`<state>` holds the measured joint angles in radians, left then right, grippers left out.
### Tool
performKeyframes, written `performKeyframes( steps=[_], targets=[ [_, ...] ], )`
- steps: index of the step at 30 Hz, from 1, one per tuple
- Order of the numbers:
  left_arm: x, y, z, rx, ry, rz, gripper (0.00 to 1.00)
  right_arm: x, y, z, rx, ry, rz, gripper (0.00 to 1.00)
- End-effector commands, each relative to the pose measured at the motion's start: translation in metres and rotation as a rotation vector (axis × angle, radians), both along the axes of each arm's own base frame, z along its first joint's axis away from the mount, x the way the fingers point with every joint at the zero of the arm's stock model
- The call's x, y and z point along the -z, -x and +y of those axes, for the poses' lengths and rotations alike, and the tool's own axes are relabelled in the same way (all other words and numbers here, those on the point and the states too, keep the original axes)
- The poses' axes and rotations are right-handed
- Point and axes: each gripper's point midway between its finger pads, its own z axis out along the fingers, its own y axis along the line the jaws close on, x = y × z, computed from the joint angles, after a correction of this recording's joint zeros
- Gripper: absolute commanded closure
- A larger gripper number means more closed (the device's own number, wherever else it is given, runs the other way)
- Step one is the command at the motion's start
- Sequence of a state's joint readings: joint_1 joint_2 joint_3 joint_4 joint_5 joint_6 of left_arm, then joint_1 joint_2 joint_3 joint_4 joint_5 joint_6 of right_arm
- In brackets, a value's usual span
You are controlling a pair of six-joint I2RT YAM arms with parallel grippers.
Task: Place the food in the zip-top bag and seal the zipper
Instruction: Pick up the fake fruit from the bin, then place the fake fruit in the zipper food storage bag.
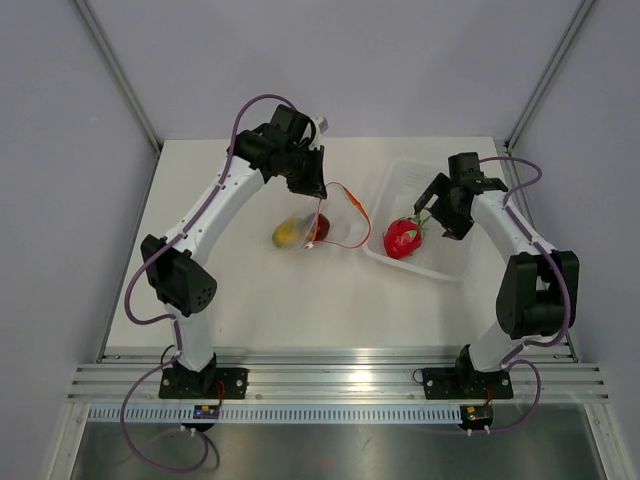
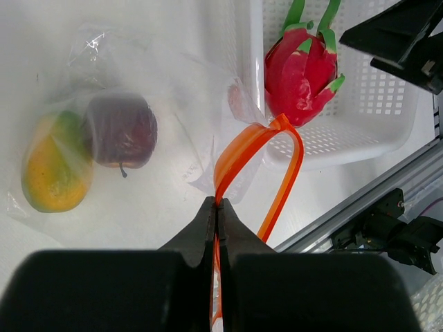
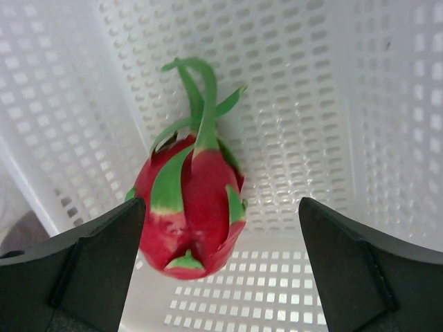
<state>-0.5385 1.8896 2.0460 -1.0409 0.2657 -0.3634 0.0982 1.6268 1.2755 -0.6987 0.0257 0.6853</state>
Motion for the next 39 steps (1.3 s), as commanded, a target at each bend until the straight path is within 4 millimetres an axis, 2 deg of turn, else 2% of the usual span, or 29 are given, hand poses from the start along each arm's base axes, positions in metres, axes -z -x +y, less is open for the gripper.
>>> performKeyframes(
  steps=[1,2,5,6,9,10,14,15,16,18,19,21,22,24,27,29,30,31,33,34,36,39],
  targets=[
    [-0.023,-0.002,-0.001,-0.002,0.035,-0.066,1.0,-0.007,-0.023,-0.016,0.018,0.008,-0.048,0.0],
    [-0.022,-0.002,-0.002,-0.003,0.036,-0.061,1.0,0.004,-0.028,-0.022,0.037,0.002,-0.021,0.01],
    [-0.024,-0.003,-0.003,-0.004,0.042,-0.063,1.0,0.019,-0.043,-0.024,0.043,0.0,0.0,0.06],
    [-0.025,-0.002,-0.004,-0.003,0.043,-0.063,1.0,0.017,-0.05,-0.023,0.041,-0.003,-0.011,0.12],
    [-0.027,-0.003,-0.004,-0.009,0.041,-0.067,1.0,0.03,-0.057,-0.025,0.051,-0.002,0.014,0.24],
    [-0.028,-0.003,-0.004,-0.009,0.041,-0.071,1.0,0.035,-0.058,-0.025,0.053,-0.004,0.021,0.26],
    [-0.029,-0.003,-0.003,-0.016,0.041,-0.072,1.0,0.05,-0.061,-0.03,0.072,0.01,0.031,0.45],
    [-0.028,-0.003,-0.003,-0.017,0.04,-0.068,1.0,0.053,-0.063,-0.032,0.076,0.005,0.024,0.5],
    [-0.028,-0.003,-0.003,-0.017,0.041,-0.069,1.0,0.054,-0.062,-0.03,0.072,-0.007,0.024,0.68],
    [-0.027,-0.003,-0.005,-0.019,0.042,-0.066,1.0,0.052,-0.06,-0.031,0.073,-0.006,0.024,0.9],
    [-0.028,-0.003,-0.006,-0.021,0.045,-0.064,1.0,0.044,-0.06,-0.03,0.072,-0.01,0.005,1.0],
    [-0.028,-0.004,-0.009,-0.025,0.051,-0.059,1.0,0.034,-0.057,-0.03,0.072,-0.011,-0.014,1.0],
    [-0.028,-0.005,-0.01,-0.032,0.054,-0.056,1.0,0.018,-0.057,-0.03,0.068,-0.014,-0.052,1.0],
    [-0.029,-0.006,-0.013,-0.045,0.062,-0.059,1.0,0.0,-0.057,-0.03,0.07,-0.018,-0.09,1.0],
    [-0.034,-0.015,-0.014,-0.088,0.076,-0.082,1.0,-0.05,-0.055,-0.03,0.057,-0.014,-0.181,1.0],
    [-0.046,-0.021,-0.015,-0.1,0.091,-0.109,1.0,-0.079,-0.055,-0.03,0.056,-0.016,-0.225,1.0],
    [-0.048,-0.022,-0.016,-0.104,0.097,-0.114,1.0,-0.1,-0.052,-0.026,0.046,-0.043,-0.271,1.0],
    [-0.049,-0.024,-0.017,-0.106,0.101,-0.12,1.0,-0.111,-0.051,-0.023,0.04,-0.053,-0.296,1.0],
    [-0.047,-0.025,-0.018,-0.108,0.102,-0.114,1.0,-0.145,-0.049,-0.02,0.027,-0.068,-0.365,1.0],
    [-0.045,-0.026,-0.019,-0.111,0.1,-0.107,1.0,-0.153,-0.046,-0.019,0.022,-0.075,-0.373,1.0],
    [-0.045,-0.028,-0.021,-0.115,0.108,-0.107,1.0,-0.184,-0.043,-0.013,0.001,-0.089,-0.439,1.0],
    [-0.046,-0.033,-0.025,-0.117,0.123,-0.11,1.0,-0.219,-0.036,-0.004,-0.016,-0.122,-0.517,1.0]
  ],
)
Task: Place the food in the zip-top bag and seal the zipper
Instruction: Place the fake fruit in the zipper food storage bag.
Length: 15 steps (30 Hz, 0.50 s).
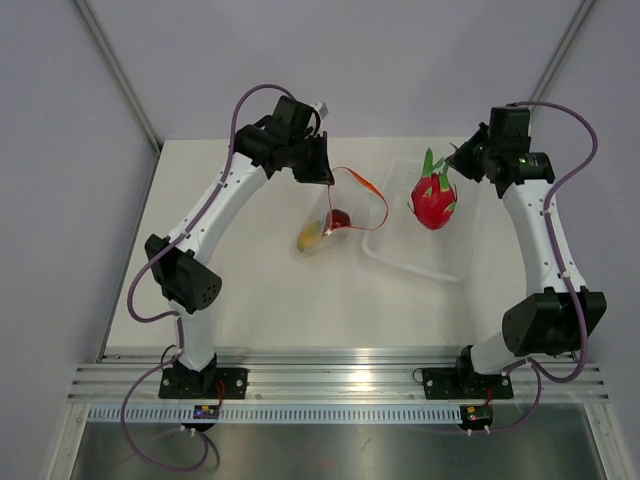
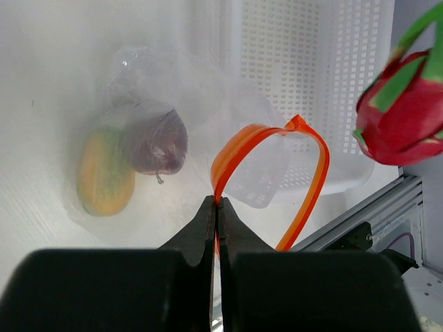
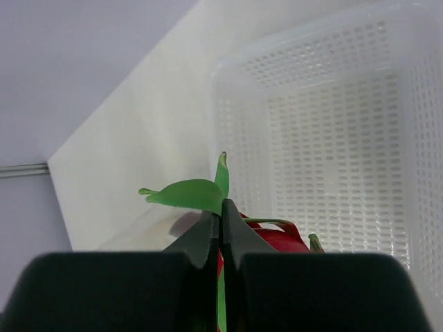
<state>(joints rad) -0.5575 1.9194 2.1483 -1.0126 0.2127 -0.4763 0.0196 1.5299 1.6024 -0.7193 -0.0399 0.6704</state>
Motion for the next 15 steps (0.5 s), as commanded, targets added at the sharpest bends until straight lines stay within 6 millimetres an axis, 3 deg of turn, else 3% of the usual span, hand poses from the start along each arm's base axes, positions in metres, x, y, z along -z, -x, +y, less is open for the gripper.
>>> performKeyframes(
  steps=[1,10,15],
  targets=[
    [-0.018,-0.017,-0.011,-0.02,0.055,-0.066,1.0,-0.062,0.013,0.018,-0.052,-0.06,-0.134,1.0],
    [-0.019,-0.021,-0.02,-0.009,0.088,-0.063,1.0,-0.159,0.013,0.089,-0.216,-0.172,-0.445,1.0],
    [-0.025,-0.018,-0.022,0.002,0.109,-0.064,1.0,-0.18,0.01,0.132,-0.305,-0.227,-0.563,1.0]
  ],
)
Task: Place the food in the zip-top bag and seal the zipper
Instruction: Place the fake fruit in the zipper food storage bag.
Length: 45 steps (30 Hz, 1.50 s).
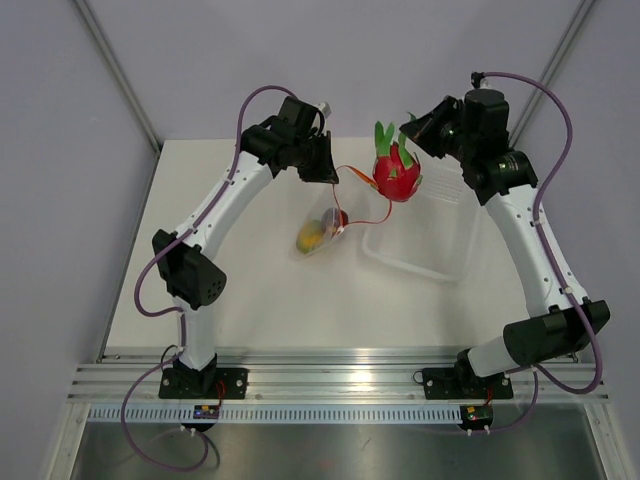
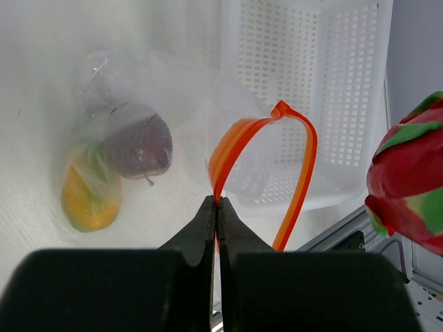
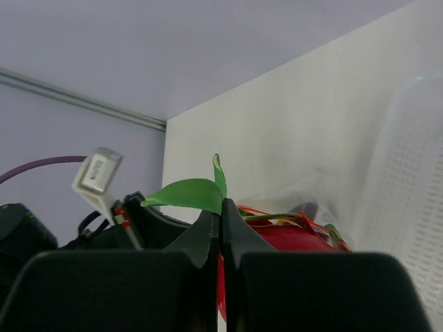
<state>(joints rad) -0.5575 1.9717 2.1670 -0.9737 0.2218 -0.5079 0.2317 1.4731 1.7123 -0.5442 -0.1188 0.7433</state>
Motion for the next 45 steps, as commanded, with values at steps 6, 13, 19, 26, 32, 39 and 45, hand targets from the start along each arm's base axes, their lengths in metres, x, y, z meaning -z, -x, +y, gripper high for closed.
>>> performKeyframes(
  steps=[6,13,19,26,32,39,45],
  targets=[
    [-0.04,-0.002,-0.008,0.008,0.085,-0.086,1.0,-0.062,-0.012,0.064,-0.114,-0.223,-0.26,1.0],
    [-0.044,0.0,-0.015,0.022,0.131,-0.069,1.0,-0.004,-0.01,0.085,-0.107,-0.236,-0.174,1.0],
    [-0.052,0.003,-0.019,0.046,0.177,-0.065,1.0,0.051,-0.001,0.084,-0.111,-0.238,-0.127,1.0],
    [-0.06,0.009,-0.025,0.065,0.22,-0.058,1.0,0.071,0.009,0.08,-0.118,-0.209,-0.108,1.0],
    [-0.058,0.01,-0.024,0.065,0.216,-0.054,1.0,0.089,0.018,0.102,-0.255,-0.112,-0.018,0.62],
    [-0.064,0.014,-0.025,0.096,0.234,-0.065,1.0,0.09,0.031,0.084,-0.263,0.075,0.054,0.23],
    [-0.066,0.016,-0.022,0.099,0.226,-0.073,1.0,0.119,0.041,0.056,-0.189,0.161,0.158,0.23]
  ],
)
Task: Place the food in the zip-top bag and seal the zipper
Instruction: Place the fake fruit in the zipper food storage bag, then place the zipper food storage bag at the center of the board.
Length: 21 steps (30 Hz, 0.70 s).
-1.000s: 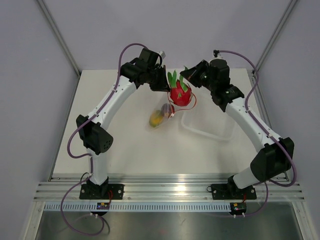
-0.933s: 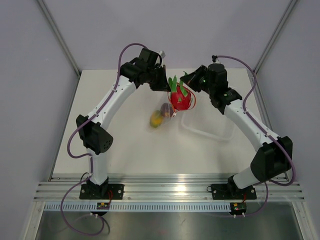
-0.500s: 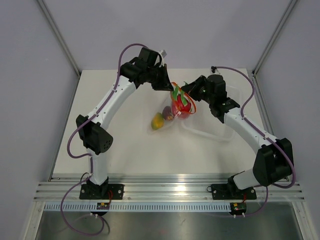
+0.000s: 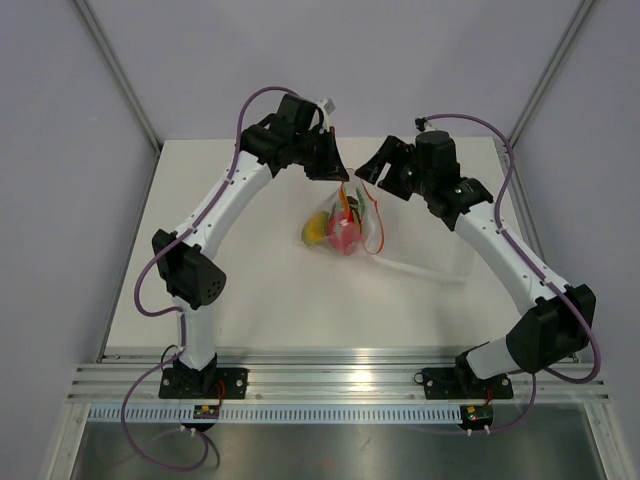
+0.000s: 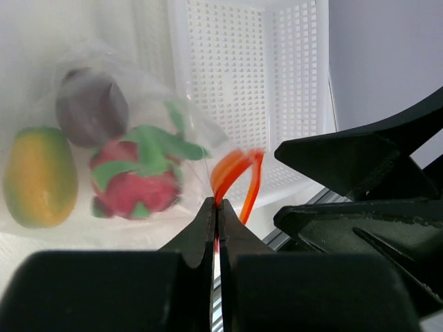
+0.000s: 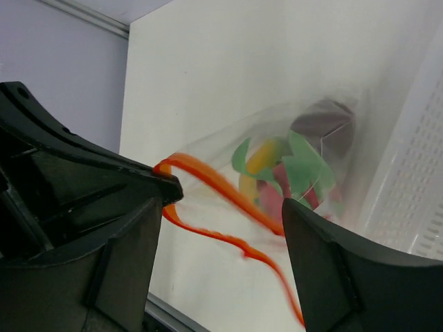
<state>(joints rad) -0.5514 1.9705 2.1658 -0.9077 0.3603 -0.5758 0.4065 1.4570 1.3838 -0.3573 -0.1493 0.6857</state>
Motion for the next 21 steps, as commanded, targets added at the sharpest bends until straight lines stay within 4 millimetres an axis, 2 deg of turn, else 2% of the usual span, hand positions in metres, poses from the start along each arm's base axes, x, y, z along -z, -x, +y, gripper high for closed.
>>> performKeyframes(
  steps=[1,3,4,5,9,15,18,21],
  targets=[
    [-0.049,0.01,0.0,0.039,0.084,-0.112,1.0,0.022,0.013,-0.023,0.047,0.095,0.061,0.24],
    [-0.049,0.01,0.002,0.035,0.081,-0.113,1.0,0.013,0.018,-0.025,0.055,0.06,0.01,0.24],
    [-0.048,0.01,0.002,0.035,0.08,-0.112,1.0,0.027,0.024,-0.028,0.059,0.07,0.031,0.24],
    [-0.048,0.01,0.002,0.037,0.078,-0.114,1.0,0.027,0.027,-0.03,0.06,0.075,0.03,0.24],
    [-0.048,0.009,0.003,0.034,0.075,-0.117,1.0,0.052,0.038,-0.034,0.032,0.144,0.114,0.25],
    [-0.041,0.008,0.01,0.028,0.04,-0.119,1.0,0.061,0.057,-0.032,-0.072,0.192,0.125,0.27],
    [-0.04,0.005,0.014,0.019,0.035,-0.124,1.0,0.077,0.061,-0.03,-0.098,0.215,0.172,0.28],
    [-0.042,0.003,0.018,0.012,0.033,-0.134,1.0,0.092,0.063,-0.02,-0.137,0.201,0.207,0.32]
  ],
)
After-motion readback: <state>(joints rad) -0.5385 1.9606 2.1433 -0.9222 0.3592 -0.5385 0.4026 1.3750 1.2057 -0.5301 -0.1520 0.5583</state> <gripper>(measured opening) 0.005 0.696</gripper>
